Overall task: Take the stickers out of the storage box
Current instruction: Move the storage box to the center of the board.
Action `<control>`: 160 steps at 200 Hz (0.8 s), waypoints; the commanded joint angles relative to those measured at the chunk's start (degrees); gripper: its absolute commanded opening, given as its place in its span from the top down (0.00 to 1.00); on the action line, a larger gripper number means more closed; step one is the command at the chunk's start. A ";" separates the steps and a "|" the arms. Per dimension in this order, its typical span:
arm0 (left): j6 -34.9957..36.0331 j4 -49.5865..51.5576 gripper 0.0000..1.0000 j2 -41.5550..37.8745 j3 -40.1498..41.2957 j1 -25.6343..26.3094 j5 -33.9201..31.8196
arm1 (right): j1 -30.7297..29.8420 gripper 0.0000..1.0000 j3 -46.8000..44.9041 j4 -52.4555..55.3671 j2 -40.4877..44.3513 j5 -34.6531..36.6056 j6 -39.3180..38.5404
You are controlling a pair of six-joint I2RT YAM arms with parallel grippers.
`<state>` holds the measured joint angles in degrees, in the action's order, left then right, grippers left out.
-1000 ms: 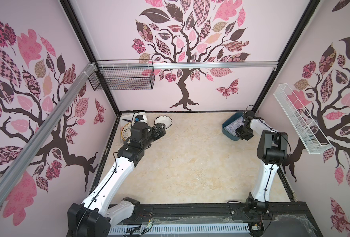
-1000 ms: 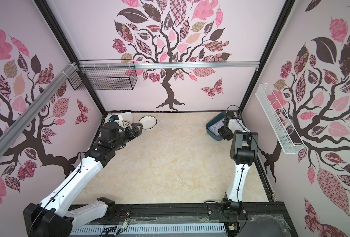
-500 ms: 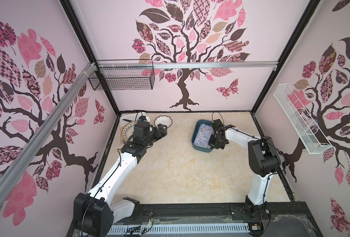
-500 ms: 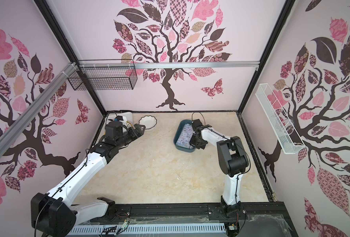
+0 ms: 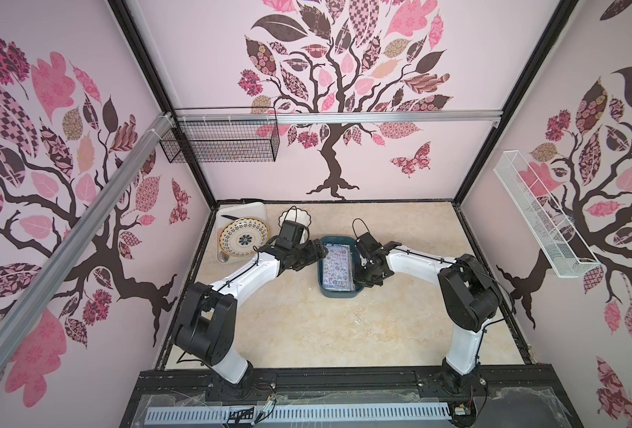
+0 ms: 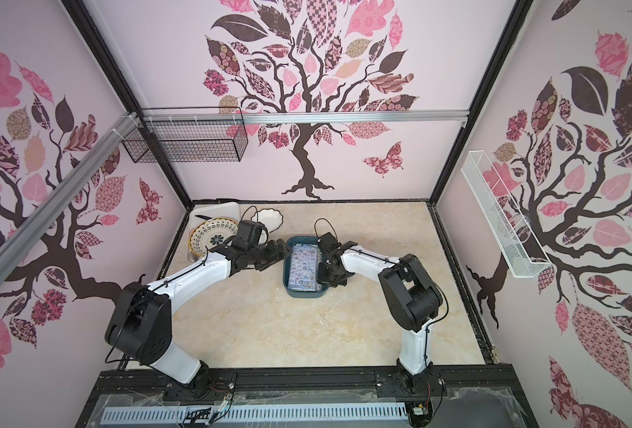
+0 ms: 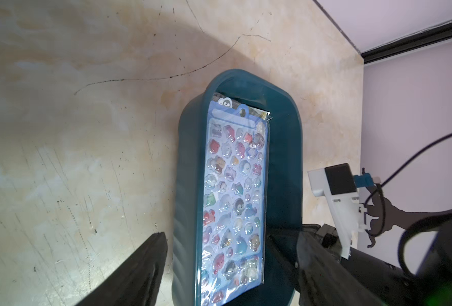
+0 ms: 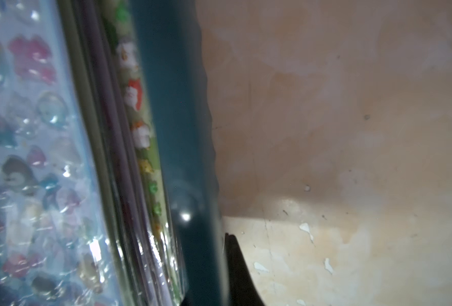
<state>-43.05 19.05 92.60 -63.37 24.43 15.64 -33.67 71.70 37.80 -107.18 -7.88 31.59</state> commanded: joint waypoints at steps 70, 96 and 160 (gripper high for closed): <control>3.85 8.46 0.27 7.77 -5.48 0.54 -2.06 | -0.40 0.55 -2.61 -6.77 7.56 4.45 -2.46; 7.30 11.50 0.29 9.80 -8.31 0.45 -4.73 | -0.35 0.43 -5.98 -10.37 12.68 6.05 -3.04; 11.52 16.10 0.44 17.93 -13.98 0.52 -4.36 | -0.26 0.42 -13.34 -17.46 21.02 12.29 -2.04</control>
<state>-33.89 32.69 107.55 -75.99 24.71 10.68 -33.91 59.75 24.25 -90.04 0.60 29.34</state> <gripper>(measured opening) 0.576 0.580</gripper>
